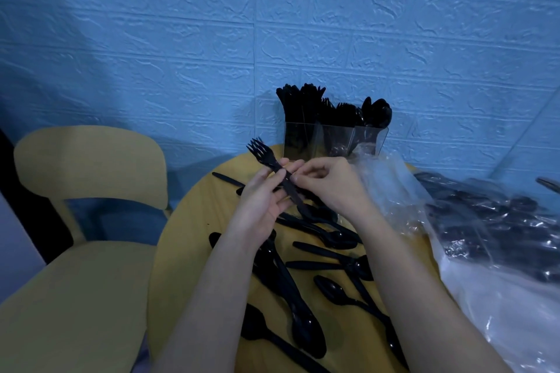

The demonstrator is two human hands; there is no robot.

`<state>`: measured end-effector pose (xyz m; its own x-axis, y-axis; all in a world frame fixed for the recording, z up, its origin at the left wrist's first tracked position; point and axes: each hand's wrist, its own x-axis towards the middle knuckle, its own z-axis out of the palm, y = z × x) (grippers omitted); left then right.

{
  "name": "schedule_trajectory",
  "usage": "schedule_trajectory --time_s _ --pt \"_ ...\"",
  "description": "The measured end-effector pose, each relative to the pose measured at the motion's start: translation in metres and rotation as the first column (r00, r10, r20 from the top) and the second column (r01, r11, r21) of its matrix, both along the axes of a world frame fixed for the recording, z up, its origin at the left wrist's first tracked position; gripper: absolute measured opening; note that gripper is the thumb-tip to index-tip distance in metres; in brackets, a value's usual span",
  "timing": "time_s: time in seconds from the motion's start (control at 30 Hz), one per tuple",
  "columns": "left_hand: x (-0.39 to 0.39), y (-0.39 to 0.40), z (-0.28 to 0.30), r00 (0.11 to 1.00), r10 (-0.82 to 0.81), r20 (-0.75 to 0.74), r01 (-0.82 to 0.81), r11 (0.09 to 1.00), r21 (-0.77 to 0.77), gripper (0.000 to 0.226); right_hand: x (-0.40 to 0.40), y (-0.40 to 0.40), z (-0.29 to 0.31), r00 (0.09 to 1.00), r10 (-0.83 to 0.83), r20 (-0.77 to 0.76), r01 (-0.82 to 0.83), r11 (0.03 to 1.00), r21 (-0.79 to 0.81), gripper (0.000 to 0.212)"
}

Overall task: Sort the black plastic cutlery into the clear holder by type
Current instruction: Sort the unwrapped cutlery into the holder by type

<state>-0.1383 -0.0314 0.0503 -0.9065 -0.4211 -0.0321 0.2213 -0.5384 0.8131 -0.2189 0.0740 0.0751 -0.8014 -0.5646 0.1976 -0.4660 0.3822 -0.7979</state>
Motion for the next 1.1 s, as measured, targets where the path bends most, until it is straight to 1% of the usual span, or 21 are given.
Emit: schedule_trajectory --time_s 0.1,0.13,0.2,0.3,0.47,0.53,0.63,0.73,0.8,0.9,0.97,1.0,1.07,1.1 --pt "0.003 -0.005 0.000 0.999 0.039 0.006 -0.038 0.992 -0.118 0.015 0.007 -0.006 -0.001 0.997 0.043 -0.065 -0.040 0.998 0.054 0.006" --pt "0.005 -0.008 0.001 0.998 0.060 0.005 -0.059 0.990 -0.128 0.014 0.009 -0.008 -0.001 0.995 0.055 -0.080 -0.050 0.997 0.066 0.008" --pt "0.009 -0.020 0.005 0.993 0.117 -0.002 -0.117 0.989 -0.093 0.015 0.010 -0.010 0.001 0.994 0.073 -0.087 -0.067 0.995 0.068 0.008" --pt "0.020 -0.047 0.009 0.976 0.214 0.032 -0.214 0.976 0.027 0.017 0.003 -0.007 0.002 0.993 0.040 -0.115 -0.026 0.993 0.117 0.006" --pt "0.027 -0.085 -0.001 0.952 0.294 0.085 -0.300 0.951 0.076 0.024 -0.019 -0.024 0.001 0.992 0.032 -0.121 0.000 0.968 0.251 0.006" --pt "0.026 -0.089 -0.009 0.946 0.300 0.122 -0.308 0.949 0.059 0.025 -0.027 -0.044 -0.002 0.990 0.063 -0.124 -0.024 0.955 0.295 0.007" --pt "0.022 -0.087 -0.017 0.938 0.289 0.190 -0.294 0.956 -0.004 0.025 -0.030 -0.080 -0.009 0.980 0.169 -0.103 -0.117 0.913 0.390 0.011" --pt "0.020 -0.087 -0.019 0.938 0.289 0.194 -0.295 0.956 0.002 0.024 -0.027 -0.112 -0.020 0.957 0.269 -0.111 -0.183 0.852 0.491 0.023" --pt "0.019 -0.088 -0.020 0.933 0.301 0.198 -0.310 0.951 0.016 0.024 -0.027 -0.128 -0.028 0.957 0.268 -0.110 -0.168 0.822 0.545 0.030" --pt "0.019 -0.088 -0.020 0.932 0.306 0.194 -0.317 0.948 0.028 0.024 -0.030 -0.149 -0.039 0.963 0.264 -0.055 -0.180 0.782 0.597 0.027" --pt "0.019 -0.087 -0.019 0.932 0.306 0.192 -0.319 0.947 0.039 0.024 -0.031 -0.154 -0.040 0.965 0.264 -0.013 -0.203 0.772 0.602 0.022" --pt "0.019 -0.086 -0.018 0.932 0.307 0.191 -0.321 0.946 0.045 0.024 -0.032 -0.154 -0.038 0.968 0.253 0.003 -0.207 0.787 0.582 0.019" --pt "0.018 -0.085 -0.017 0.933 0.308 0.186 -0.323 0.945 0.054 0.023 -0.038 -0.146 -0.032 0.982 0.185 0.038 -0.182 0.870 0.459 0.010" --pt "0.017 -0.084 -0.017 0.935 0.302 0.188 -0.317 0.947 0.055 0.023 -0.041 -0.138 -0.027 0.989 0.133 0.060 -0.146 0.918 0.370 0.013"
